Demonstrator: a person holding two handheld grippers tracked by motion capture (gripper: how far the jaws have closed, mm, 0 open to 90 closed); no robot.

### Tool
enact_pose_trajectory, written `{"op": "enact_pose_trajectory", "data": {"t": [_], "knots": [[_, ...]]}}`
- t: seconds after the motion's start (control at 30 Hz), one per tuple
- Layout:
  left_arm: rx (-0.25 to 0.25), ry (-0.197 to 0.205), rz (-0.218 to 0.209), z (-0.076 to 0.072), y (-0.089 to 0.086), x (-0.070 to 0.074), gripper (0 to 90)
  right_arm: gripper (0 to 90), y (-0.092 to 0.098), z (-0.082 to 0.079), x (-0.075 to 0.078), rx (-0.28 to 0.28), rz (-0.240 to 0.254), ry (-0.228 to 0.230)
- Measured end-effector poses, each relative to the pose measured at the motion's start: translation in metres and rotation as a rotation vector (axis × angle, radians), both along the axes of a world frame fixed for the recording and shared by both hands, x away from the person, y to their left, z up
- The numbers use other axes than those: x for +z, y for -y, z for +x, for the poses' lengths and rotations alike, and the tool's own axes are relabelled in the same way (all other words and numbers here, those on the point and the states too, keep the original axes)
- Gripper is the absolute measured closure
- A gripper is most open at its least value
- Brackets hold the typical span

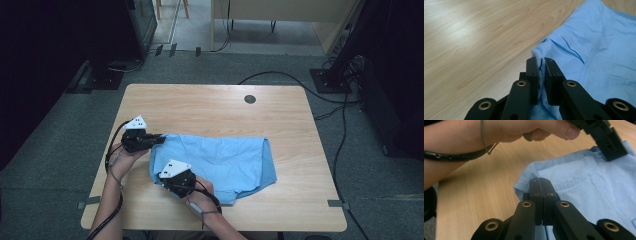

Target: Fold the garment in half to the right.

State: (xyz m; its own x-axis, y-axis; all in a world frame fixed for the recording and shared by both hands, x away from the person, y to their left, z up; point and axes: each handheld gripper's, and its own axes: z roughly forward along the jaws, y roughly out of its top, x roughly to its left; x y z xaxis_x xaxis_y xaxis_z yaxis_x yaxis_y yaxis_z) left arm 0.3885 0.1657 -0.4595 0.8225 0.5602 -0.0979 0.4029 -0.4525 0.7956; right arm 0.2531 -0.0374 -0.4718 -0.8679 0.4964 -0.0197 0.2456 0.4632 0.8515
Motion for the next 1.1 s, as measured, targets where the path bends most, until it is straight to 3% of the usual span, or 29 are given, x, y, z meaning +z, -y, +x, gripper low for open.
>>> {"op": "enact_pose_trajectory", "data": {"t": [0.1, 0.13, 0.23, 0.27, 0.3, 0.33, 0.37, 0.47, 0.53, 0.57, 0.6, 0.7, 0.77, 0.8, 0.83, 0.87, 0.9, 0.93, 0.97, 1.0, 1.1], "knots": [[0.000, 0.000, 0.000, 0.000, 0.000, 0.000, 83.0, 89.6, 0.002, 0.000, 0.006, 0.009, 0.022, -0.006], [-0.008, 0.021, 0.033, -0.003, -0.001, 0.014, 83.0, 89.6, 0.002, 0.000, 0.006, 0.009, 0.022, -0.006], [-0.012, 0.025, 0.039, -0.003, -0.002, 0.018, 83.3, 89.6, 0.002, -0.002, 0.016, 0.020, 0.049, -0.005], [-0.013, 0.029, 0.045, -0.004, -0.002, 0.023, 83.4, 89.6, 0.002, -0.003, 0.018, 0.022, 0.056, 0.000], [-0.015, 0.054, 0.082, -0.011, -0.002, 0.044, 83.4, 89.6, 0.003, -0.004, 0.022, 0.023, 0.063, 0.003], [-0.015, 0.054, 0.082, -0.011, -0.002, 0.044, 83.5, 89.6, 0.003, -0.004, 0.022, 0.023, 0.063, 0.003], [-0.015, 0.054, 0.082, -0.011, -0.002, 0.044, 83.5, 89.6, 0.005, -0.007, 0.039, 0.041, 0.098, 0.019], [-0.013, 0.067, 0.083, -0.015, -0.003, 0.051, 83.5, 89.6, 0.006, -0.008, 0.042, 0.044, 0.106, 0.018], [-0.009, 0.092, 0.068, -0.024, -0.004, 0.072, 83.5, 89.6, 0.008, -0.010, 0.053, 0.058, 0.131, 0.024], [-0.009, 0.092, 0.068, -0.024, -0.004, 0.072, 83.5, 89.6, 0.008, -0.010, 0.053, 0.058, 0.131, 0.024], [-0.009, 0.092, 0.068, -0.024, -0.004, 0.072, 83.5, 89.6, 0.011, -0.014, 0.066, 0.069, 0.152, 0.046], [-0.012, 0.107, 0.064, -0.028, -0.003, 0.084, 83.5, 89.6, 0.011, -0.014, 0.066, 0.069, 0.152, 0.046], [-0.015, 0.111, 0.059, -0.030, -0.003, 0.090, 83.5, 89.6, 0.015, -0.019, 0.083, 0.084, 0.169, 0.082], [-0.010, 0.139, 0.047, -0.036, -0.004, 0.111, 83.5, 89.6, 0.016, -0.020, 0.087, 0.085, 0.172, 0.087], [-0.010, 0.139, 0.047, -0.036, -0.004, 0.111, 83.5, 89.6, 0.016, -0.020, 0.087, 0.085, 0.172, 0.087], [-0.010, 0.139, 0.047, -0.036, -0.004, 0.111, 83.5, 89.6, 0.020, -0.024, 0.102, 0.091, 0.182, 0.123], [-0.010, 0.139, 0.047, -0.036, -0.004, 0.111, 83.5, 89.6, 0.020, -0.024, 0.102, 0.091, 0.182, 0.123], [-0.003, 0.186, 0.021, -0.042, -0.006, 0.121, 83.5, 89.6, 0.020, -0.024, 0.102, 0.091, 0.182, 0.123], [-0.003, 0.186, 0.021, -0.042, -0.006, 0.121, 83.6, 89.6, 0.024, -0.026, 0.110, 0.095, 0.189, 0.140], [0.000, 0.212, -0.012, -0.047, -0.005, 0.126, 83.6, 89.6, 0.024, -0.026, 0.110, 0.095, 0.189, 0.140], [-0.002, 0.215, -0.015, -0.046, -0.001, 0.123, 83.5, 89.6, 0.032, -0.026, 0.114, 0.096, 0.210, 0.145]]}}
